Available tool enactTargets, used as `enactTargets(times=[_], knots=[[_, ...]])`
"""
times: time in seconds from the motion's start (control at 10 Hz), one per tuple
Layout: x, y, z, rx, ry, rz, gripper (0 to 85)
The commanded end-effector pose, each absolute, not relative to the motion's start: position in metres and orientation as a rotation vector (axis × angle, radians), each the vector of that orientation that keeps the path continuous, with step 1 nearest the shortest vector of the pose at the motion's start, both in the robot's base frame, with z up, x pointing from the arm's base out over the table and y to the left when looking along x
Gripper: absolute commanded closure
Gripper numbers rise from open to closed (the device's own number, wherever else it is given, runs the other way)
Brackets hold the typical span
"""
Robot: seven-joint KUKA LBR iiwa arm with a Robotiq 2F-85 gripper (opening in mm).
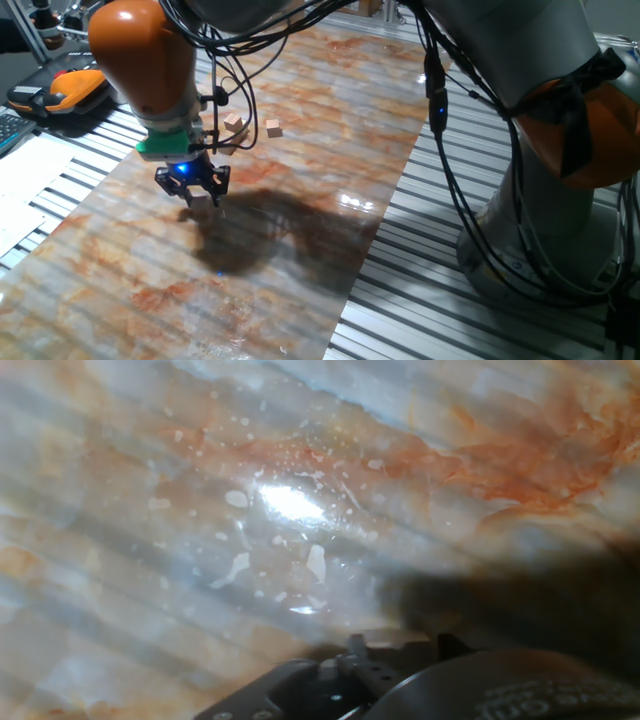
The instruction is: Stack the blocks into a pyramid shape
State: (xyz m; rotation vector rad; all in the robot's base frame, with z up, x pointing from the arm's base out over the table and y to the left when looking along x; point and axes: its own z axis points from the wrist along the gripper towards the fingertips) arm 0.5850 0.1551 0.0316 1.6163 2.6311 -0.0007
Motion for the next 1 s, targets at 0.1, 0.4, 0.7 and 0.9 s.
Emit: enactTargets(times=[0.1, 0.4, 0.7, 0.9], knots=[[0.5839, 0.1552, 0.0306, 1.609, 2.633, -0.008, 51.0], [0.5831, 0.1553, 0.0299, 1.599, 2.635, 0.000, 51.0], [0.5831, 0.1550, 0.0313, 1.560, 2.658, 0.010, 85.0], [0.5837, 0.1550, 0.0343, 1.538, 2.675, -0.009, 85.0]])
